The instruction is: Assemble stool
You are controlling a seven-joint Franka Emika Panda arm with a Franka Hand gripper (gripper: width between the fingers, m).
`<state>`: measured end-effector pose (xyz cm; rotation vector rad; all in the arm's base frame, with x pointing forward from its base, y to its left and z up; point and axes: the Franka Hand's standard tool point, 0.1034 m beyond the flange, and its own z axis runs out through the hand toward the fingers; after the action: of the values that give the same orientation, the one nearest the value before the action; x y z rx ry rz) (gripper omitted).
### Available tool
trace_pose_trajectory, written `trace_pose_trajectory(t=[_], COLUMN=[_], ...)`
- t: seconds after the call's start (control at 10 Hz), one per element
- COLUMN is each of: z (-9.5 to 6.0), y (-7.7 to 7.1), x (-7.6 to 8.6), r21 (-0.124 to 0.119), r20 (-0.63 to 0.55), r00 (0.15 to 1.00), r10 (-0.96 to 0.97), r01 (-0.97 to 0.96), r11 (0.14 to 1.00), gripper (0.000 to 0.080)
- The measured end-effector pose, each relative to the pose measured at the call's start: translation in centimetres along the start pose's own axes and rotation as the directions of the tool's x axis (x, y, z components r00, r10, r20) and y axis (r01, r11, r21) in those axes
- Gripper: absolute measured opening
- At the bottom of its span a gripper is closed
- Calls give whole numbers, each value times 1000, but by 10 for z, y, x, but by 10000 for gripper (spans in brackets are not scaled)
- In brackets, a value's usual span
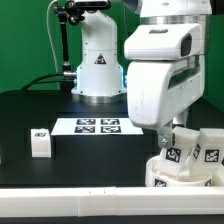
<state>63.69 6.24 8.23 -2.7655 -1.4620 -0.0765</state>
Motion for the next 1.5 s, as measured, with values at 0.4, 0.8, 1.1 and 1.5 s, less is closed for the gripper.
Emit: trace_pose_trajectory(t=[0.4, 0.8, 1.1, 1.5], z=[1, 2, 3, 3], y=[0, 2, -3, -13], x=[-1, -2, 3, 17], r21=[1, 3, 46, 111], r20=[-9, -66, -131, -106], r00=[958, 769, 485, 164], r10=[287, 636, 865, 981], r01=[-287, -637, -868, -978], r11=[958, 771, 494, 176], gripper=[338, 340, 340, 340])
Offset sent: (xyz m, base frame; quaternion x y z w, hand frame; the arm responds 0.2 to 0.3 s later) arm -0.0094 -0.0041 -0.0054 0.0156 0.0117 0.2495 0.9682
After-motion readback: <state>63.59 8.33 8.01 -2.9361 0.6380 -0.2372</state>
